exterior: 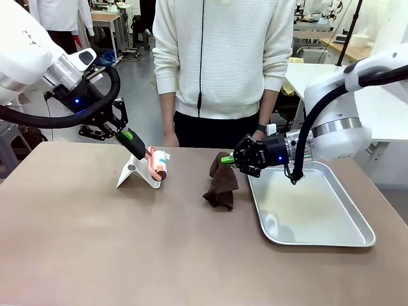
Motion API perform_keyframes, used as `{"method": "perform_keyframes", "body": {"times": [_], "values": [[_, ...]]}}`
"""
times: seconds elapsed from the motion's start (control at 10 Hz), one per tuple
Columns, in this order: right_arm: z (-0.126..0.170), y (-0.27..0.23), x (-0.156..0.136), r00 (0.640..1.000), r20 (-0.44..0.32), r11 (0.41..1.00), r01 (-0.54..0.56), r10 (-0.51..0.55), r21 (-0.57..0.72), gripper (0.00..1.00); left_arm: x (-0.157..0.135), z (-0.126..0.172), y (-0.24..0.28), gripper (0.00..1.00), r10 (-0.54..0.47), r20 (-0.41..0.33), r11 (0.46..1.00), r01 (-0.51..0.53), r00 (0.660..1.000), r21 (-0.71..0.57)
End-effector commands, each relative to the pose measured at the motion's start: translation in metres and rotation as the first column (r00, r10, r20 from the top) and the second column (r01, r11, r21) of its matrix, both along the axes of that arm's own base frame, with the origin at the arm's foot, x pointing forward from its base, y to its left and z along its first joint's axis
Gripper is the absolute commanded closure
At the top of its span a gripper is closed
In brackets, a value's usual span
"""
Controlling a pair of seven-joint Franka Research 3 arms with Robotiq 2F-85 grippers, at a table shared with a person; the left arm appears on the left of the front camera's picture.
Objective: Clean the surface of the table.
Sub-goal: Return the Lint Roller and towel to their original positions.
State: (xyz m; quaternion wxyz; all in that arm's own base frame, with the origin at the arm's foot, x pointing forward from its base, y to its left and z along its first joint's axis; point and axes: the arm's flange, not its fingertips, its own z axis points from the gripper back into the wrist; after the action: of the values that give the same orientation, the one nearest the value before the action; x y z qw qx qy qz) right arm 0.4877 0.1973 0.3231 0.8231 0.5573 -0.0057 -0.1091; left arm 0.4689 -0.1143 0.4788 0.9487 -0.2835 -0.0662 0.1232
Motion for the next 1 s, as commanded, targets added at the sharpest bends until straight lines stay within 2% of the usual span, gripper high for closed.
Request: {"method": "perform_keyframes", "body": {"times": [0.0,0.1,0.3,0.4,0.5,0.7,0.9], "values": [[0.003,0.001,-0.003,1.0,0.006,1.0,0.001,-0.001,-0.003,0.94,-0.002,0.002,0.001,0.79,0.005,0.006,1.0,-0.005,1.0,0.007],[0.0,0.0,0.0,1.0,0.0,1.0,0.0,0.0,0.0,0.94,0.0,0.0,0.0,0.79,0.0,0.0,1.0,0.0,1.0,0.0],[-0.007,0.017,0.015,0.999,-0.045,1.0,-0.013,0.013,-0.011,0.94,0.011,-0.004,-0.005,0.79,-0.014,-0.015,0.998,0.015,1.0,0.066],[-0.013,0.021,0.018,0.998,-0.055,0.999,0.014,-0.017,-0.044,0.94,0.014,-0.004,-0.007,0.79,-0.046,0.01,0.994,0.044,0.999,0.098],[-0.017,0.025,0.021,0.997,-0.056,0.995,0.04,-0.046,-0.096,0.94,0.02,-0.006,-0.009,0.79,-0.049,0.005,0.992,0.048,0.999,0.117],[-0.023,0.037,0.023,0.998,-0.058,0.967,0.018,-0.033,-0.253,0.94,0.026,-0.011,-0.013,0.79,-0.067,0.029,0.986,0.062,0.997,0.152],[-0.023,0.039,0.025,0.998,-0.051,0.95,0.009,-0.026,-0.311,0.94,0.028,-0.015,-0.015,0.79,-0.075,0.022,0.985,0.071,0.997,0.158]]}}
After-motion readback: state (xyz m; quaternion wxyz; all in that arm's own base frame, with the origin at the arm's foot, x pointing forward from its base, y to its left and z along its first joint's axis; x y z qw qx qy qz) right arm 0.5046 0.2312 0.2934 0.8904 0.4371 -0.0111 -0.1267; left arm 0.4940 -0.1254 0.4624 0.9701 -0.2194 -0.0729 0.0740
